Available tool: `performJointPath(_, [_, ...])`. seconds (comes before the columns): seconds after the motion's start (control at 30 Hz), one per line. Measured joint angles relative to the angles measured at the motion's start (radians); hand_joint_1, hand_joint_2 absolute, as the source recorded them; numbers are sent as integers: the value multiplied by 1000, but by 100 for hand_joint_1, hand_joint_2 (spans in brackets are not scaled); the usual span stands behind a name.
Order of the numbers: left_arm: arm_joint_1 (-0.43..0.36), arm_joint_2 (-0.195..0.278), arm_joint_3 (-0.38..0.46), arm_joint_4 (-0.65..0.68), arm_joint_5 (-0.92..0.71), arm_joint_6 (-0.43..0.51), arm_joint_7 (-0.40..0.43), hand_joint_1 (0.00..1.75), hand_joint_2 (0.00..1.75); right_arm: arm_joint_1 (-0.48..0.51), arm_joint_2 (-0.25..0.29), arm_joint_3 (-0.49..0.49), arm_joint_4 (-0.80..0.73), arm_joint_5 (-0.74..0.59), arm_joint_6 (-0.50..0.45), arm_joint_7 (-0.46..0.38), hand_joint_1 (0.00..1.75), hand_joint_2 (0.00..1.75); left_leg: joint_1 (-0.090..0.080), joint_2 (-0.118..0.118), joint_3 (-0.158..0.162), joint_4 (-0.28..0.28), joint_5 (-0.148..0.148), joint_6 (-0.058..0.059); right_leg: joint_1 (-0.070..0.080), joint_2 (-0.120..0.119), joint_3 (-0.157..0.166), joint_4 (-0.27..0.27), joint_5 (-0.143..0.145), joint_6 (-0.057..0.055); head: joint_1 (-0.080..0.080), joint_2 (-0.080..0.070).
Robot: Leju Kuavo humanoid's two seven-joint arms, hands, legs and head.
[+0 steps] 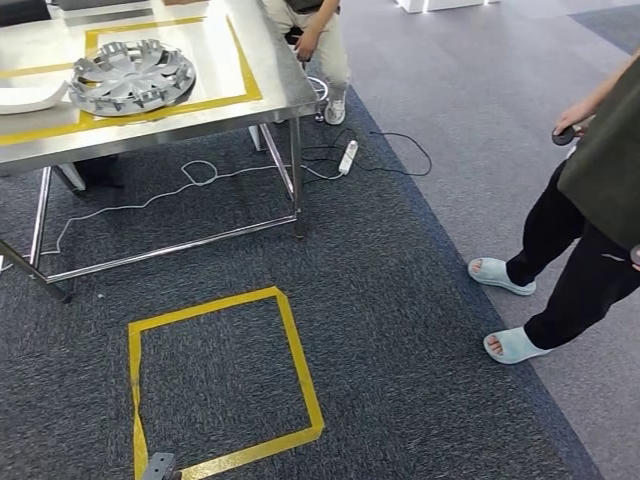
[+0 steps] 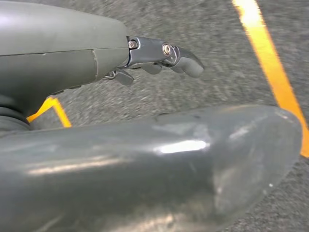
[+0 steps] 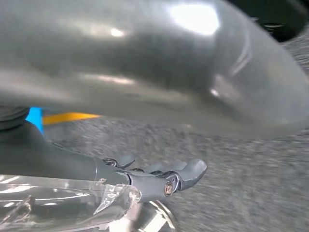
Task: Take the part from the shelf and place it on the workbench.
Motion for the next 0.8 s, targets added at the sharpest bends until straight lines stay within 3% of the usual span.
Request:
performJointPath(0.07, [-3,2,0,0,-22,-1,-25,0,0,4,1,44,0,88,-8,58,0,0,-1,23,5,0,-4,-6,0,-31,80,-137,58,-3,0,0])
performJointPath(0.13, [-5,6,-1,0,-41,-1,-49,0,0,3,3,93,0,135,-5,101,0,0,-5,44,12,0,-8,-17,5,-63,140,-246,91,-13,-1,0])
performJointPath(0.17, [-7,9,-2,0,-47,0,-57,0,0,2,4,108,0,133,-2,112,0,0,-7,53,14,0,-9,-24,7,-69,148,-263,93,-20,-2,0])
performJointPath(0.23, [-10,12,-2,0,-55,1,-58,0,0,5,7,119,0,107,1,117,0,0,-7,71,17,-3,-9,-37,10,-45,141,-262,96,-34,-3,0])
performJointPath(0.27, [-12,14,-2,0,-58,2,-51,0,0,8,8,121,0,92,2,115,0,0,-5,65,17,0,-15,-44,9,-34,140,-264,99,-40,-4,0])
performJointPath(0.33, [-13,17,-2,0,-58,-4,-33,0,0,10,10,124,0,89,3,115,0,0,-2,18,-7,58,-59,-52,4,-11,142,-270,106,-52,-9,0])
performJointPath(0.4, [-11,19,-2,0,-52,-22,-21,0,0,10,10,144,0,144,6,132,0,0,-1,-33,-70,190,-127,-53,4,14,137,-271,109,-59,-15,0])
performJointPath(0.43, [-9,20,-2,0,-48,-31,-19,0,0,10,10,161,0,174,8,141,0,0,-1,-42,-103,252,-147,-53,5,29,135,-271,110,-61,-16,0])
performJointPath(0.47, [-7,21,-1,0,-45,-36,-22,0,0,12,10,175,0,191,9,148,0,0,-2,-45,-122,284,-149,-51,6,45,134,-271,111,-62,-16,0])
performJointPath(0.5, [-7,23,-1,0,-42,-39,-25,0,0,13,10,184,0,193,9,150,0,0,-2,-48,-125,279,-129,-50,7,61,134,-271,112,-61,-16,0])
performJointPath(0.53, [-8,24,-1,0,-40,-40,-28,0,0,15,10,189,0,188,8,151,0,0,-2,-52,-108,236,-92,-48,7,77,134,-270,113,-60,-16,0])
performJointPath(0.6, [-9,26,-1,0,-40,-42,-32,0,0,15,10,195,0,182,6,150,0,0,3,-91,-46,98,-21,-43,7,107,132,-267,116,-53,-16,0])
performJointPath(0.63, [-10,27,-1,0,-40,-42,-34,0,0,14,10,199,0,180,6,150,0,0,5,-112,-23,45,-3,-42,7,120,129,-265,117,-48,-16,0])
performJointPath(0.67, [-11,28,-1,0,-40,-43,-35,0,0,13,10,202,0,180,5,150,0,0,6,-128,-10,14,1,-41,7,132,124,-264,118,-43,-16,0])
performJointPath(0.73, [-13,28,-1,0,-40,-43,-36,0,0,17,10,205,0,180,4,149,0,0,5,-119,-7,4,-1,-34,3,154,114,-268,123,-29,-17,0])
performJointPath(0.77, [-14,27,-1,0,-40,-43,-36,0,0,21,9,206,0,180,4,149,0,0,5,-107,-6,2,1,-27,2,150,110,-266,123,-24,-17,0])
performJointPath(0.8, [-15,27,0,0,-40,-43,-36,0,0,24,9,206,0,180,4,149,0,0,6,-95,-5,-1,4,-20,3,130,102,-253,114,-19,-14,0])
